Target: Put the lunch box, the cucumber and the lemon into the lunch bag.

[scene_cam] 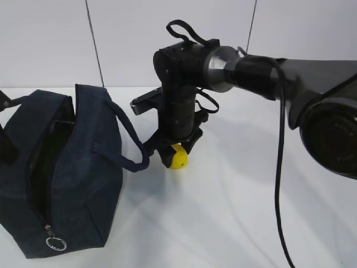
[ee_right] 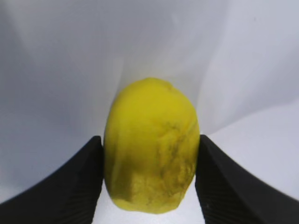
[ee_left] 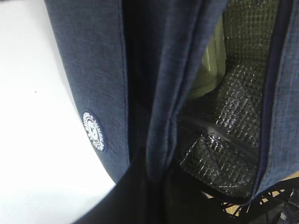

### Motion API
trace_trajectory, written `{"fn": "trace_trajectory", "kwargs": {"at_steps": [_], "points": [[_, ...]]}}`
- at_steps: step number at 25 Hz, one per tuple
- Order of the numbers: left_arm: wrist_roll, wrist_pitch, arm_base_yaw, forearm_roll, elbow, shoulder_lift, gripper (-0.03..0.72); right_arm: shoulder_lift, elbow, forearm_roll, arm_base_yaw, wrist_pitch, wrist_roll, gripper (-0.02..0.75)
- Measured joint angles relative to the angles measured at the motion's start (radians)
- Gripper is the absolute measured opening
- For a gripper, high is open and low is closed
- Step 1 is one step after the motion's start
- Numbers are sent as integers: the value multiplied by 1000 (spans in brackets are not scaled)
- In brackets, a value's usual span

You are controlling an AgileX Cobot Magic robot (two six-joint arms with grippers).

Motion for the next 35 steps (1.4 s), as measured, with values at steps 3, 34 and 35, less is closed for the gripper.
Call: {"fn": "trace_trajectory", "kwargs": {"at_steps": [3, 34, 35], "points": [[0, 0, 0, 0, 0, 0, 1, 2, -24, 0, 0, 6, 0, 435], [0, 1, 0, 5, 0, 0, 1, -408, 31, 564, 2, 31, 24, 430], [0, 1, 0, 5, 0, 0, 1, -408, 31, 592, 4, 31, 12, 430]]}}
